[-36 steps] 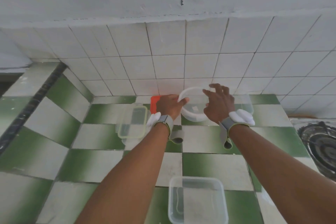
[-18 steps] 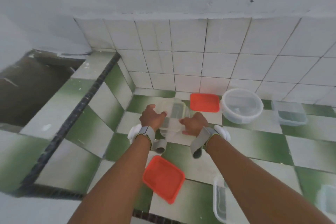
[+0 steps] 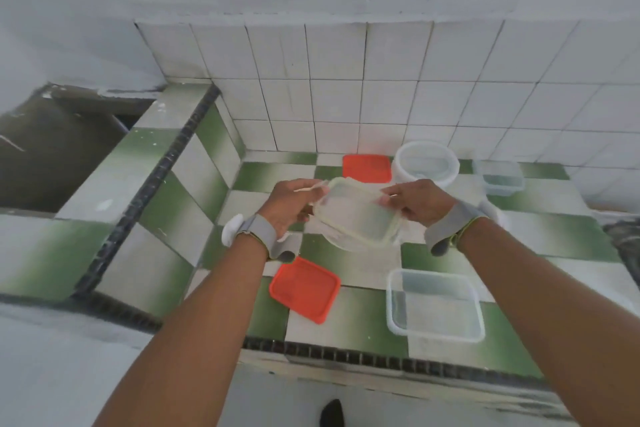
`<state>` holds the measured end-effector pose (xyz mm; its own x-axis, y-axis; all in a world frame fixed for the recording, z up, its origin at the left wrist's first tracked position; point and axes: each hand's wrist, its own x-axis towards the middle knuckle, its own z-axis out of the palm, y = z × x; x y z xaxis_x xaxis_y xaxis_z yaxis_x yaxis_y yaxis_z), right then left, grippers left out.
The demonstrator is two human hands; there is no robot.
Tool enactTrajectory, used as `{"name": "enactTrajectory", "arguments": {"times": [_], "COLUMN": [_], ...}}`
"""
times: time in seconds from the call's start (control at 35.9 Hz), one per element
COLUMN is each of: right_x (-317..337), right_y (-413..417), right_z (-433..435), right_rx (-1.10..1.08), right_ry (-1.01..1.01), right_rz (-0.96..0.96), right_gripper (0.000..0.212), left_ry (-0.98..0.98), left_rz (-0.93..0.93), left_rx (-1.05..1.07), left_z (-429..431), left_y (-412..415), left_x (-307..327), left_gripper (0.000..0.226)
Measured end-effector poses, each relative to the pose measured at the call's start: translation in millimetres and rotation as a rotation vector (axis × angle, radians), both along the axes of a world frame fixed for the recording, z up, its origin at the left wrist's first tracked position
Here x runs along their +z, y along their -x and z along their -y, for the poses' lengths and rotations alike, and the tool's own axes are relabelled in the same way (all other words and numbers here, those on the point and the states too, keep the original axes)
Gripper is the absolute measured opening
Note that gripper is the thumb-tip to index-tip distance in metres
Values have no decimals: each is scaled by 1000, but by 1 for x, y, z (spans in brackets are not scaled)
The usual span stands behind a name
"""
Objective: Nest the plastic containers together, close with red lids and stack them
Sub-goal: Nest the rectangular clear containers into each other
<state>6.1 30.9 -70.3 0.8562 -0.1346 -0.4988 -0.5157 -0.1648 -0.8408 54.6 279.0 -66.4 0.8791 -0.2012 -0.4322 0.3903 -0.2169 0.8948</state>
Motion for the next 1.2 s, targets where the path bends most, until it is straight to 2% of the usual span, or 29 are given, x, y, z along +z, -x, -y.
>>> {"name": "enactTrajectory", "arguments": {"times": [0.11,0.28,0.45,0.56,0.7,0.83,0.92,1.03,1.11,1.2], "right_x": [21,23,11,-1,-7,-4,-11,-16,-20,-21], "right_y": [36,89,132,149,153,156,159,160,156,154], "right_z": [32,63,66,55,45,53,57,59,53,45], "right_rx": [108,63,115,86,126,118,84,62,78,253], "right_ry": [152,328,458,523,665,657,618,600,657,833], "right_rz": [103,69,42,46,31,-15,23,78,118,299], "right_gripper": [11,17,19,19,20,30,24,27,33,49], "left_ry": [-35,-67,-219,-329,-357,-314,-336,-364,-472,-670], "left_rz": [-10,-66,-31,10,15,-19,6,44,170,436], "left_rx": [-99,-215,-190,-173,-169,-135,-102,-69,-164,-391], "left_z": [24,53,72,74,76,78,79,78,82,88], "left_y": [40,95,137,151,160,165,168,165,161,158], "left_x": [5,5,-4,-14,-12,-6,-9,-20,-16,-5], "left_gripper": [36,46,28,50,51,33,41,45,50,79]}}
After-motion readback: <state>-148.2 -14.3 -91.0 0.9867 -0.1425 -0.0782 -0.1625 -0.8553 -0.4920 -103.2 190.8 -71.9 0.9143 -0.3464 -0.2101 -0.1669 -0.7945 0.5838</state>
